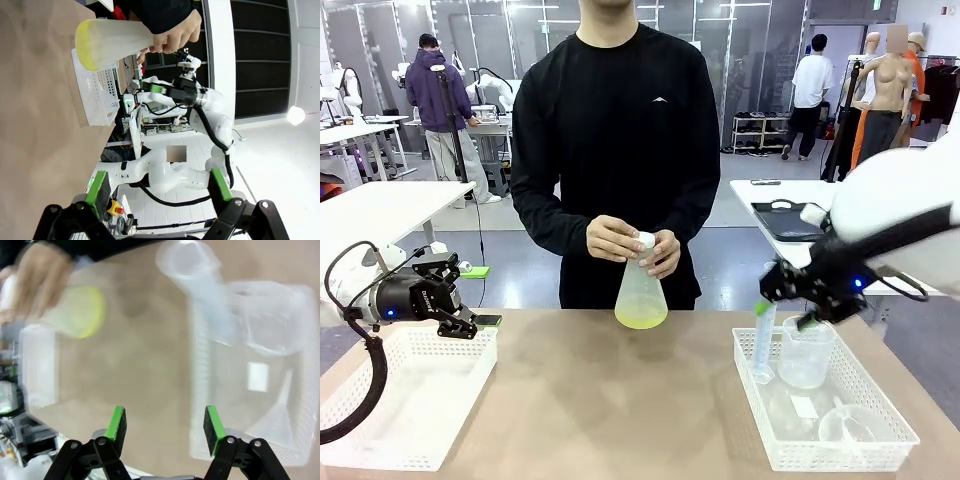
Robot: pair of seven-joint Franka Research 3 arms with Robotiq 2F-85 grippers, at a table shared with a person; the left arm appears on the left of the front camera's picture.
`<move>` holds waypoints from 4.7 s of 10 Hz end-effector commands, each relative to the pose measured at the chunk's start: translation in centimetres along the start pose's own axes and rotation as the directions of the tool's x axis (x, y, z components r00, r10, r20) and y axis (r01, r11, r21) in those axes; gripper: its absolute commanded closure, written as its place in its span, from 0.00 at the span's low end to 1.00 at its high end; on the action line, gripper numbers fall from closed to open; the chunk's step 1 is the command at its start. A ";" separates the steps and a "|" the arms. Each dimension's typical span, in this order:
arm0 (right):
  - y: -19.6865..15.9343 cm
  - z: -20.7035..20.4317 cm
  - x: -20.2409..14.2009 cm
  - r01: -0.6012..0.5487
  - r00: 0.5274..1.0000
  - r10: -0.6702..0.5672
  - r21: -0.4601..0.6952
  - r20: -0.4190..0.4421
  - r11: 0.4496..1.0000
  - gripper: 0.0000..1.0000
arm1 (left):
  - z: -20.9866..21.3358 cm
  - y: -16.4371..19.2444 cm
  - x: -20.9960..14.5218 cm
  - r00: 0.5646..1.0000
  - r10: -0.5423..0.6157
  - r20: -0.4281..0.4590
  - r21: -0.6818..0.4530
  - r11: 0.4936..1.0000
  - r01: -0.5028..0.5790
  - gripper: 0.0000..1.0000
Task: Prepare the solutions needed for the experiment.
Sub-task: When the human places the Big flask in the center of the table, pick up the Big flask and place it in the left Organizing basket.
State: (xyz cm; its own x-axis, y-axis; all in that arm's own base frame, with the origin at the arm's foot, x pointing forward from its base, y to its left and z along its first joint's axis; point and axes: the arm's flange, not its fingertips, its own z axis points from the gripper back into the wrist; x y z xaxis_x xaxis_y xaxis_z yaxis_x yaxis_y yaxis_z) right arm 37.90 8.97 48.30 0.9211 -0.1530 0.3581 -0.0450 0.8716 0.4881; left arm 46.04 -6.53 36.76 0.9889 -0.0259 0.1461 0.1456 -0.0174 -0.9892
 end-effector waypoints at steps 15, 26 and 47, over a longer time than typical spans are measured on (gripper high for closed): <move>-5.2 -3.9 -4.0 0.348 0.933 -0.174 0.668 -0.315 0.658 0.22 | 0.0 -0.3 0.0 1.000 0.002 -0.005 0.003 1.000 -0.002 0.00; -5.6 -4.7 -1.9 0.316 0.944 -0.158 0.651 -0.290 0.690 0.22 | 0.0 -0.3 0.0 1.000 0.002 -0.005 0.003 1.000 -0.002 0.00; -5.6 -4.7 -1.9 0.316 0.944 -0.158 0.651 -0.290 0.690 0.22 | -5.8 -1.0 1.6 0.770 -0.610 -0.185 0.050 0.777 0.627 0.00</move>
State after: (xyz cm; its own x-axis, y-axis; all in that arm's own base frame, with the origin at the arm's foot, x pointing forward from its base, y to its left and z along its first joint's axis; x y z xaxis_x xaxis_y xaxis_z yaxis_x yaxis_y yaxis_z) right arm 38.14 6.44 41.24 0.9890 -0.1465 0.0218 0.0157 0.2499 0.9681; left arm 47.18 -12.29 38.57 0.7479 -0.1744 0.6405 0.6507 0.0020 -0.7593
